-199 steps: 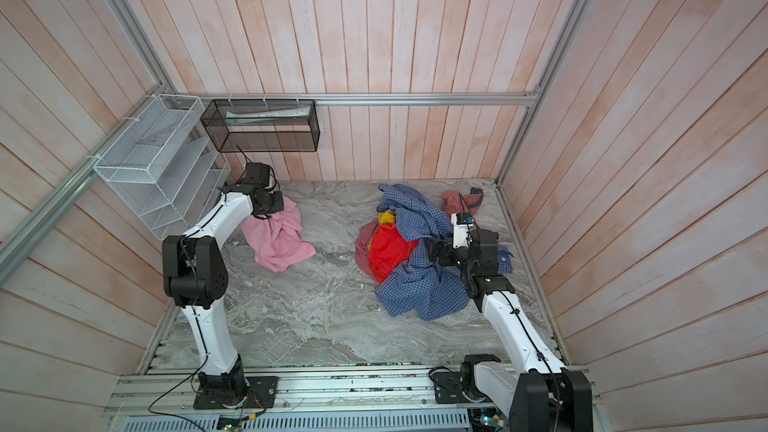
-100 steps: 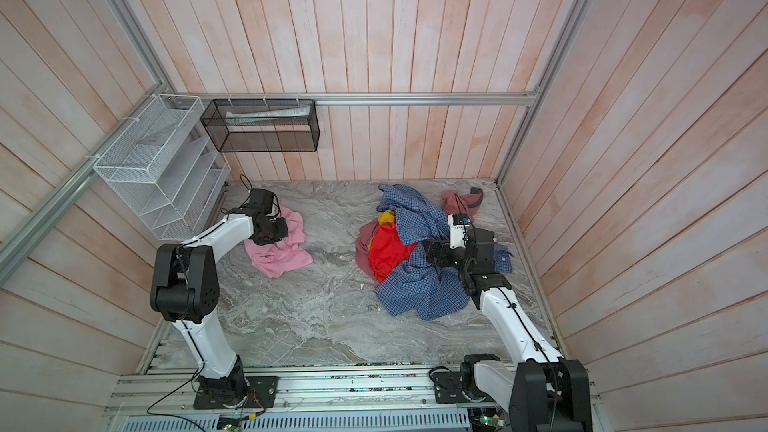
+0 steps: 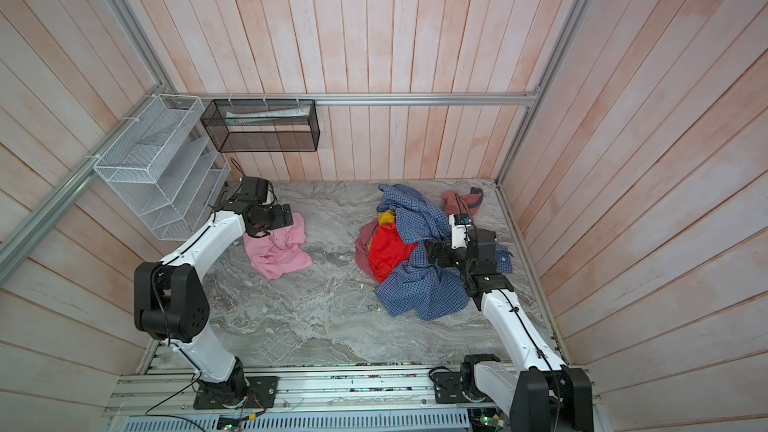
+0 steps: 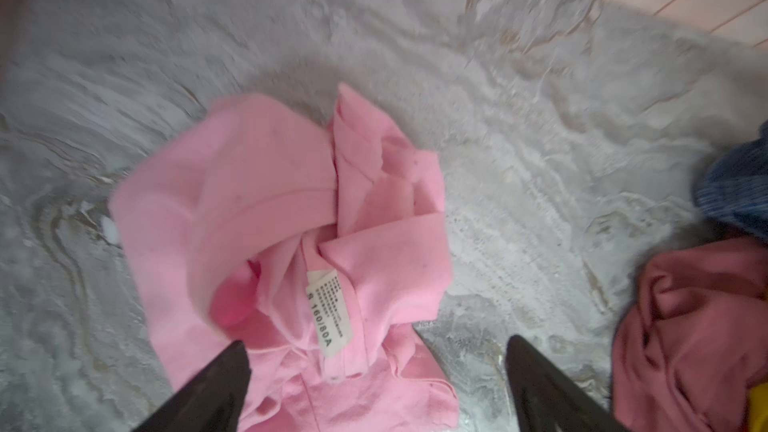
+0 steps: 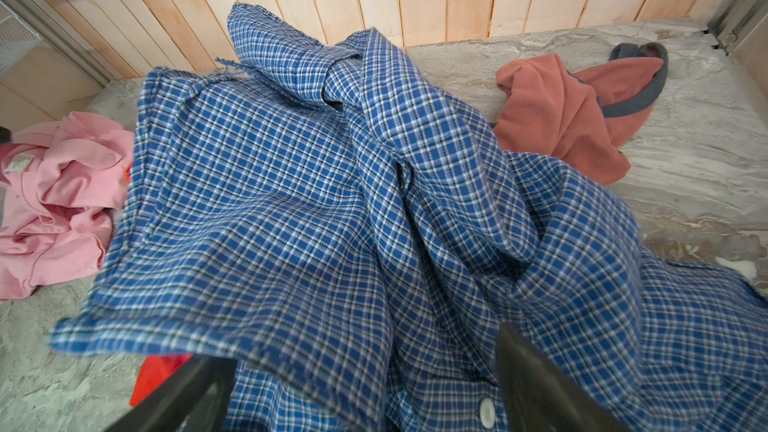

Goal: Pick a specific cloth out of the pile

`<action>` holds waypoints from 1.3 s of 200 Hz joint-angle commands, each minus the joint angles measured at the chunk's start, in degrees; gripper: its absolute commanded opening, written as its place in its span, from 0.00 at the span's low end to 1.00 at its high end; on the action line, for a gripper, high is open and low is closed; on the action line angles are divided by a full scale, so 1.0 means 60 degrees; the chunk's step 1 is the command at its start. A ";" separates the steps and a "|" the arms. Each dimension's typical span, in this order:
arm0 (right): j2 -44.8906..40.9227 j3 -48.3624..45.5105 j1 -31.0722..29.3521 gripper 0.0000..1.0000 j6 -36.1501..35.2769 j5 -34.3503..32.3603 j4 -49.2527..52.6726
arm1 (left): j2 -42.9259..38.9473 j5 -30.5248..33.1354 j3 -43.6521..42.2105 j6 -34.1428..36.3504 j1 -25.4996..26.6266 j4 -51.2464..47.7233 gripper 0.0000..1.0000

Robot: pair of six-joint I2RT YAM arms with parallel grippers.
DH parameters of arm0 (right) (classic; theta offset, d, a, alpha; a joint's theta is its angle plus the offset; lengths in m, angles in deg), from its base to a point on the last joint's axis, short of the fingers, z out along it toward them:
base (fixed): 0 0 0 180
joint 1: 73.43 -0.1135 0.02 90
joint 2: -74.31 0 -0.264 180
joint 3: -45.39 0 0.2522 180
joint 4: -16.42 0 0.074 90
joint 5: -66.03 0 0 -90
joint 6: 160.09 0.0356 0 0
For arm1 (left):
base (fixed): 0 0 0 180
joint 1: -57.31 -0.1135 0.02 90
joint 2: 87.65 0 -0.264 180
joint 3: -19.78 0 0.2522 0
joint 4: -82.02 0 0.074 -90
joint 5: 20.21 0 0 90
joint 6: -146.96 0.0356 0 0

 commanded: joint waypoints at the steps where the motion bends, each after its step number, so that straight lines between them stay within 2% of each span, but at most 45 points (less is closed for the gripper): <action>1: -0.0066 0.0423 -0.0047 0.97 -0.0274 -0.0248 0.0282 | 0.0014 0.0489 -0.0082 0.1087 0.0081 -0.0382 0.99; 25: 0.0041 0.0612 -0.0047 0.97 -0.0325 -0.0276 0.0470 | 0.0376 0.1172 -0.0454 0.2217 0.0751 -0.0719 1.00; 39: 0.0059 0.0663 -0.0053 0.97 -0.0344 -0.0360 0.0504 | 0.0542 0.1224 -0.0681 0.2639 0.1053 -0.0683 1.00; 72: 0.0168 0.0849 -0.0061 0.97 -0.0419 -0.0448 0.0699 | 0.1274 0.1262 -0.0716 0.2529 0.1164 -0.0741 1.00; 125: 0.0206 0.0986 -0.0052 0.97 -0.0529 -0.0564 0.0913 | 0.3086 0.2162 -0.0212 0.2685 0.1591 -0.1364 1.00; 148: 0.0233 0.1012 -0.0052 0.97 -0.0552 -0.0643 0.0983 | 0.3465 0.1950 -0.0285 0.2732 0.1678 -0.1196 0.99; 166: 0.0226 0.1030 -0.0044 0.97 -0.0568 -0.0673 0.1002 | 0.3624 0.1631 -0.0332 0.2759 0.1662 -0.1067 0.86; 190: 0.0205 0.1004 -0.0043 0.97 -0.0582 -0.0703 0.1023 | 0.3647 0.1541 -0.0384 0.2742 0.1596 -0.0822 0.35; 202: 0.0204 0.0979 -0.0042 0.97 -0.0580 -0.0704 0.1011 | 0.3522 0.1234 -0.0351 0.2708 0.1531 -0.0653 0.15; 215: 0.0218 0.0946 -0.0040 0.97 -0.0564 -0.0717 0.0983 | 0.3290 0.1030 -0.0290 0.2649 0.1489 -0.0533 0.00; 260: 0.0212 0.0990 -0.0051 0.97 -0.0520 -0.0757 0.0958 | 0.2465 0.1045 0.0656 0.2631 0.1479 -0.0836 0.00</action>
